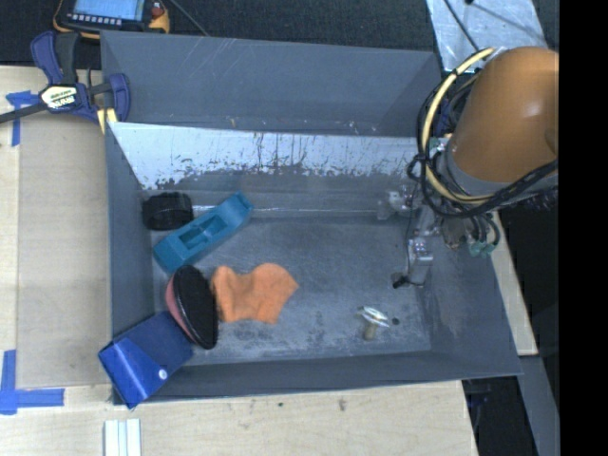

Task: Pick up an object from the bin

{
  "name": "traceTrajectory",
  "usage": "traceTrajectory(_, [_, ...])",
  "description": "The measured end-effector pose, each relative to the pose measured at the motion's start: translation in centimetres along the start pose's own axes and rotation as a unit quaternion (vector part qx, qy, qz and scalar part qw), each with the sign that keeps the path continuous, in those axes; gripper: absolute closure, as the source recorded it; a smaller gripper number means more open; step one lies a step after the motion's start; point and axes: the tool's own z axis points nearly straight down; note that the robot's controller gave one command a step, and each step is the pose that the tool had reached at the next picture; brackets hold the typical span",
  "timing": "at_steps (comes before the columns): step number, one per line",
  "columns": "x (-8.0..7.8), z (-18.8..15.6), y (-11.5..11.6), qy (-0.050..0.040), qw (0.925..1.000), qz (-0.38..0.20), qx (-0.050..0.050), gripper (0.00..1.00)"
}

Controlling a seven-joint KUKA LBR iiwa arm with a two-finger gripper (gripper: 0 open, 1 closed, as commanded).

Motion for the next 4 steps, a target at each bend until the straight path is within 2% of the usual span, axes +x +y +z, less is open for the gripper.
traceTrajectory(1, [-0.7, 1.4, 0.0, -0.0017, 0.9995, 0.03, 0.0, 0.0])
traceTrajectory(2, [-1.9, 7.3, 1.6, -0.0017, 0.9944, 0.106, 0.0, 0.0])
traceTrajectory(3, [0.0, 9.0, 0.7, 0.0026, 0.9944, 0.106, 0.0, 0.0])
traceTrajectory(4, [-0.7, 4.1, -2.7, 0.0035, 0.9968, 0.08, 0.0, 0.0])
